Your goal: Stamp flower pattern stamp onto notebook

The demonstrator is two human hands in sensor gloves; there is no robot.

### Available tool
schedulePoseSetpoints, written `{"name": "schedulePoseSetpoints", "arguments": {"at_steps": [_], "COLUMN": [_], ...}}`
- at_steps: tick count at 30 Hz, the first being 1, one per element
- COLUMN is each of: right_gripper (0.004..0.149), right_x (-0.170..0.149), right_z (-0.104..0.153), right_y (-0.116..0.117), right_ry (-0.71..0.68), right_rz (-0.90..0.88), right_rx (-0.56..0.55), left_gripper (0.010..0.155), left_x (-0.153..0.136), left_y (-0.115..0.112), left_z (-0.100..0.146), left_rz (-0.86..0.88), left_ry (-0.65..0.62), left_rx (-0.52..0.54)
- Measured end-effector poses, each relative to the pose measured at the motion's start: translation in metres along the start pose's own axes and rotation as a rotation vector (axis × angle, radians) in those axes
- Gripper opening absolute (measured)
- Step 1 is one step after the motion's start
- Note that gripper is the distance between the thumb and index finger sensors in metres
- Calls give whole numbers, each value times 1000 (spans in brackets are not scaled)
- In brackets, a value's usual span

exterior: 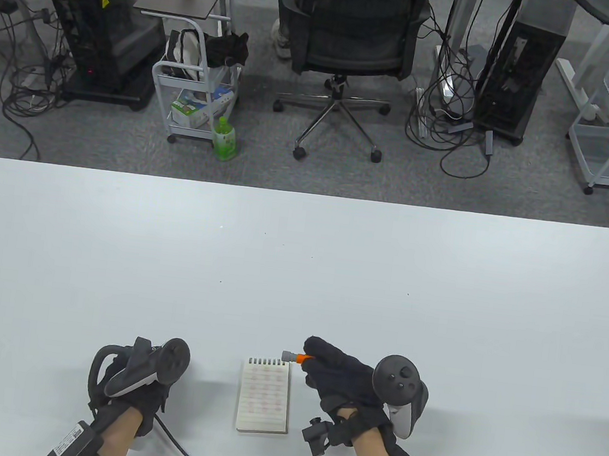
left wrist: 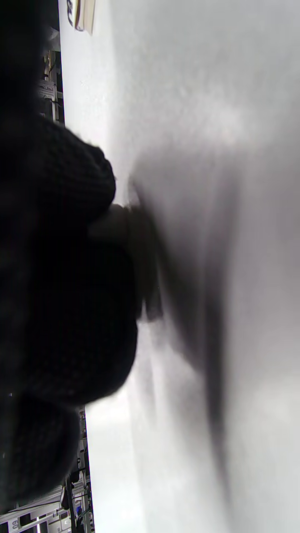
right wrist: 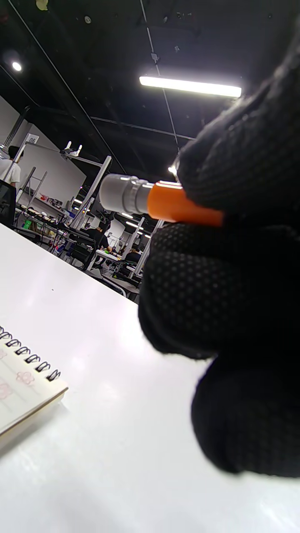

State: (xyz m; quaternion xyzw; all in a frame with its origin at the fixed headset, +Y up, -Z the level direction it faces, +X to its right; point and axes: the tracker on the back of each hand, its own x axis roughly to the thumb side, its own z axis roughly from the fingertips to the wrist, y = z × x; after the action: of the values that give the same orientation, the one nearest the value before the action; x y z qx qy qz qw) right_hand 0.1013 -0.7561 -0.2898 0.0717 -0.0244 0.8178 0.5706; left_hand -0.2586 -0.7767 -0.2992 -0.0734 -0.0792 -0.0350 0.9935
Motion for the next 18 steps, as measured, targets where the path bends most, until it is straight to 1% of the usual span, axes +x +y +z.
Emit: {"name": "schedulePoseSetpoints", "arguments": {"at_steps": [4,7,9,11,14,16,18], "right_gripper": [47,47,47,47,47,47,47], "right_x": [0,0,0,0,0,1,2], "right_z": [0,0,0,0,0,-1,-1], "right_y": [1,1,1,1,1,1,1], "right_ry": [-1,0,0,-1,-1,-5,-10], "right_rz": [9,6,7,9,18,34,43], "right_rx": [2,2,3,2,-3,-7,-7], "left_gripper": [54,59,62,65,70,72,73], "left_x": [-4,-8,-15,-19,-20,-9,8], "left_y": [0,2,6,10,20,26,27], "left_z": [1,4,7,11,18,23,25], "left_rz": [8,35,77,123,161,161,174], "left_ry": [13,28,33,41,18,-72,-153], "left_rx": [-27,-75,-127,-141,-90,-26,22]}}
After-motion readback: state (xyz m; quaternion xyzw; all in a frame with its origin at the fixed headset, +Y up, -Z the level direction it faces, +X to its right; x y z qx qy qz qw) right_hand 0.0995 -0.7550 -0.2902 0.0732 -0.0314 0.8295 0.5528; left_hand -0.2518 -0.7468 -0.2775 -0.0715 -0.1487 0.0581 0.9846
